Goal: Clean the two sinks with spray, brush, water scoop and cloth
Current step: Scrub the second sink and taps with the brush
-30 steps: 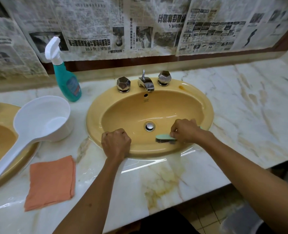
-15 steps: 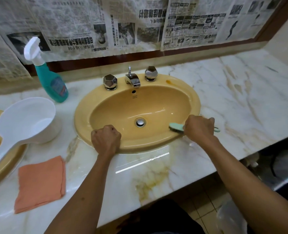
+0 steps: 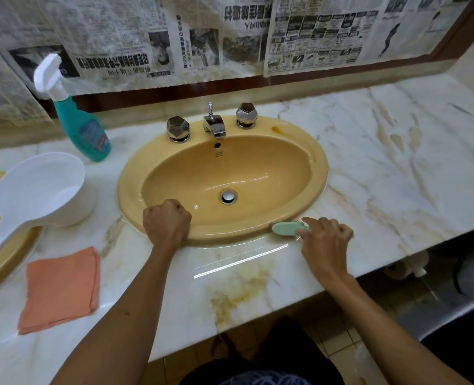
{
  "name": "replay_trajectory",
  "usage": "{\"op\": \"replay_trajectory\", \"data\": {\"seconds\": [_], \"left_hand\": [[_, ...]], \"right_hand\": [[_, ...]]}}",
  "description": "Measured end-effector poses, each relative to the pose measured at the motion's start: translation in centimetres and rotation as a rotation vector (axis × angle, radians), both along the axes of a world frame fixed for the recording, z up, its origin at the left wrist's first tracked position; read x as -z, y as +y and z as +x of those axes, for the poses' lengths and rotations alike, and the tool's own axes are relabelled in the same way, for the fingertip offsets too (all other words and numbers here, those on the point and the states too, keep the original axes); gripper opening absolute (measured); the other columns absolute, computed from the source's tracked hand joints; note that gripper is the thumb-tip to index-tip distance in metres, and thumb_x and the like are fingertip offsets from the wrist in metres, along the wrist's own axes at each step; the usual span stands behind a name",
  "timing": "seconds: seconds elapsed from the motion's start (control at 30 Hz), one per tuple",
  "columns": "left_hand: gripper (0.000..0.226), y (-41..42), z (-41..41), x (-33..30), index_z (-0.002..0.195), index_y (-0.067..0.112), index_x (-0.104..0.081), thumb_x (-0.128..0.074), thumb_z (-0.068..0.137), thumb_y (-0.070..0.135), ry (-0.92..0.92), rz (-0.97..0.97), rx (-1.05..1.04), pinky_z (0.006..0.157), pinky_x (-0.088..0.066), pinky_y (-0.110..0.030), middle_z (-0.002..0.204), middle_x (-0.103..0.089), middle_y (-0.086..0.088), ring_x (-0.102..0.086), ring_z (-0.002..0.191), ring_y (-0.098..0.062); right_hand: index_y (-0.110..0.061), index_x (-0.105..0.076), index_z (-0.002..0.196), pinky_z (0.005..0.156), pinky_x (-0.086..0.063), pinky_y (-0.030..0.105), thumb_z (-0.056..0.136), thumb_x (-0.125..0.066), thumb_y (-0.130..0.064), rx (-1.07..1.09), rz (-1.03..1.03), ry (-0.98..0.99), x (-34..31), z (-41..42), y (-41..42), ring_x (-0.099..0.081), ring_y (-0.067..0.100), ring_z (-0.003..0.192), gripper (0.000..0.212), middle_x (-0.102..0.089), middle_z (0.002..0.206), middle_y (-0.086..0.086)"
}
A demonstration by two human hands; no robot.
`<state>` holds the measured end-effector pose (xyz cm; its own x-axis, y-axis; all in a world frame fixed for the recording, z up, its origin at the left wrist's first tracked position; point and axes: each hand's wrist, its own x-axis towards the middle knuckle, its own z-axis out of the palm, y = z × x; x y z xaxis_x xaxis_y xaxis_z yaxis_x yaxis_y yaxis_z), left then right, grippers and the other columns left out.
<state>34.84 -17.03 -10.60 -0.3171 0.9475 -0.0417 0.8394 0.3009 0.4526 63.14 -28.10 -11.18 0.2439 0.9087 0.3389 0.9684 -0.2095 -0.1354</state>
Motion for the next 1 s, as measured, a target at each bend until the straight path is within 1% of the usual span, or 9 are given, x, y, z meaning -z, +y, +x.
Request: {"op": "replay_trajectory", "data": {"seconds": [0.07,0.17,0.3,0.5,0.6,0.7,0.83,0.9,1.0], "left_hand": [[0.028,0.0,-0.6,0.1,0.084,0.011,-0.075,-0.048,0.085,0.011,-0.004,-0.019,-0.015,0.089,-0.041,-0.036,0.079,-0.070,-0.018,-0.045,0.073,-0.031],[0.029,0.0,-0.2,0.2,0.086,0.014,-0.077,-0.048,0.084,0.013,-0.027,-0.041,-0.031,0.084,-0.046,-0.037,0.079,-0.071,-0.015,-0.057,0.085,-0.038],[0.029,-0.6,2.5,-0.7,0.088,0.022,-0.077,-0.051,0.083,0.011,-0.088,-0.077,-0.005,0.088,-0.048,-0.036,0.087,-0.074,-0.008,-0.064,0.090,-0.035],[0.026,-1.9,8.0,-0.6,0.077,0.016,-0.074,-0.049,0.082,0.012,0.033,0.042,0.003,0.092,-0.045,-0.043,0.069,-0.070,-0.010,-0.061,0.070,-0.034],[0.024,-1.7,10.6,-0.6,0.078,0.010,-0.073,-0.049,0.084,0.011,0.096,0.049,0.057,0.081,-0.045,-0.039,0.070,-0.069,-0.016,-0.060,0.069,-0.037],[0.024,-1.4,12.4,-0.4,0.083,0.009,-0.069,-0.046,0.088,0.014,0.083,-0.049,0.069,0.067,-0.040,-0.035,0.084,-0.070,-0.017,-0.060,0.078,-0.038],[0.021,-1.8,13.1,-0.2,0.084,0.011,-0.064,-0.043,0.085,0.015,0.114,-0.160,-0.007,0.066,-0.037,-0.033,0.092,-0.069,-0.013,-0.055,0.077,-0.035],[0.020,-1.8,13.1,-0.1,0.081,0.012,-0.063,-0.044,0.084,0.015,0.125,-0.158,-0.037,0.065,-0.037,-0.032,0.090,-0.069,-0.013,-0.051,0.073,-0.032],[0.022,-1.7,13.2,0.1,0.082,0.013,-0.066,-0.044,0.085,0.016,0.138,-0.138,-0.066,0.064,-0.037,-0.033,0.087,-0.070,-0.013,-0.055,0.074,-0.035]], "right_hand": [[-0.009,-0.073,0.086,0.072,-0.024,0.036,0.085,-0.047,-0.028,-0.009,0.055,-0.023,1.3,0.0,-0.5,-0.058,0.029,0.066,0.033,-0.064,0.071,0.008],[-0.014,-0.070,0.082,0.075,-0.028,0.037,0.084,-0.058,-0.023,-0.187,0.161,0.027,3.0,-3.0,0.1,-0.056,0.026,0.070,0.015,-0.060,0.072,0.003],[-0.016,-0.062,0.078,0.075,-0.029,0.036,0.079,-0.067,-0.017,-0.342,0.093,0.042,3.2,-2.0,1.2,-0.053,0.024,0.074,0.004,-0.058,0.075,0.000],[-0.009,-0.062,0.076,0.073,-0.023,0.038,0.084,-0.064,-0.021,0.031,-0.049,0.110,1.3,8.9,2.7,-0.057,0.031,0.071,0.015,-0.062,0.073,0.010],[-0.014,-0.060,0.076,0.074,-0.024,0.037,0.072,-0.077,-0.012,-0.185,-0.047,0.112,1.5,5.3,3.2,-0.057,0.028,0.072,0.018,-0.061,0.073,0.004],[-0.018,-0.059,0.078,0.072,-0.026,0.036,0.078,-0.066,-0.018,-0.526,0.001,0.108,2.0,1.7,2.8,-0.055,0.025,0.074,0.007,-0.058,0.075,0.000],[-0.017,-0.061,0.073,0.069,-0.025,0.036,0.077,-0.065,-0.021,-0.452,0.008,0.080,0.0,6.6,5.5,-0.057,0.027,0.067,0.007,-0.057,0.067,0.002],[-0.015,-0.063,0.074,0.070,-0.024,0.037,0.083,-0.062,-0.022,-0.330,-0.105,0.099,-1.4,9.5,6.9,-0.059,0.030,0.068,0.012,-0.059,0.067,0.005],[-0.018,-0.067,0.083,0.075,-0.027,0.039,0.089,-0.061,-0.027,-0.446,-0.293,0.015,-3.3,8.4,8.1,-0.058,0.031,0.080,0.012,-0.063,0.078,0.007]]}}
